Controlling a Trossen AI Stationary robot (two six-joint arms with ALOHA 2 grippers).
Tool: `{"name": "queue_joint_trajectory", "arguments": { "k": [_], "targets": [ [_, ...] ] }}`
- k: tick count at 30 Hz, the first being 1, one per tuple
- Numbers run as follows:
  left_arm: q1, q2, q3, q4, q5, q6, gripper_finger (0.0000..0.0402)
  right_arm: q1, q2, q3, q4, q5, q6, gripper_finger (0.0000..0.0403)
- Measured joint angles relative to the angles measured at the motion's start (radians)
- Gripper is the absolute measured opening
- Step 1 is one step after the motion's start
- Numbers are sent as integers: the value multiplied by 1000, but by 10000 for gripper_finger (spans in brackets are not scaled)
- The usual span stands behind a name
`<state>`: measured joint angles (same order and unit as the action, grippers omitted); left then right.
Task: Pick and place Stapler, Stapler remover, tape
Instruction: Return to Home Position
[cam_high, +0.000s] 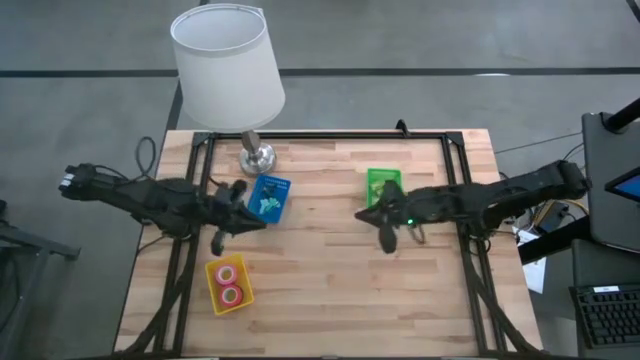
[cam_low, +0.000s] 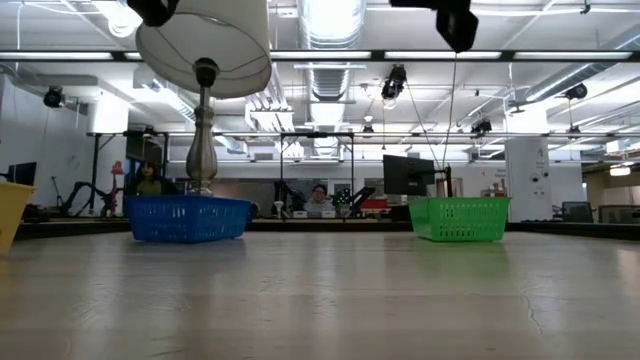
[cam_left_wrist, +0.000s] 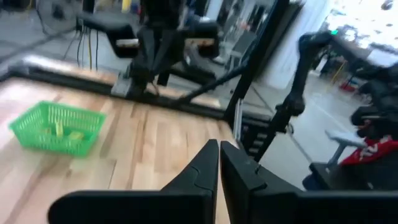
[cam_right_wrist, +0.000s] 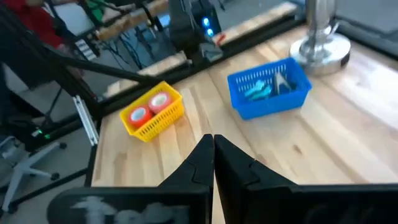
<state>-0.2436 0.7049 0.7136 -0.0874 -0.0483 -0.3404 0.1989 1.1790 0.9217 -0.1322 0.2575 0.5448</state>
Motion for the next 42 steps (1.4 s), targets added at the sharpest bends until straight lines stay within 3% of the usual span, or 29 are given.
{"name": "queue_joint_trajectory", "arguments": {
  "k": [11,23,31,34,42],
  "targets": [
    [-1,-219,-23,-32,54,128,20,-2,-324,-203,15,8,-103,8],
    [-1,-465,-265,58,67,88,21,0,-674,-465,104,29,-89,9],
    [-1,-691,-426,81,67,45,20,-1,-853,-591,-7,17,-67,9],
    [-1,-703,-466,71,57,48,21,0,-911,-637,16,-28,-97,9],
    [-2,-701,-513,109,57,33,21,-1,-1113,-717,42,-29,-166,9]
  ]
}}
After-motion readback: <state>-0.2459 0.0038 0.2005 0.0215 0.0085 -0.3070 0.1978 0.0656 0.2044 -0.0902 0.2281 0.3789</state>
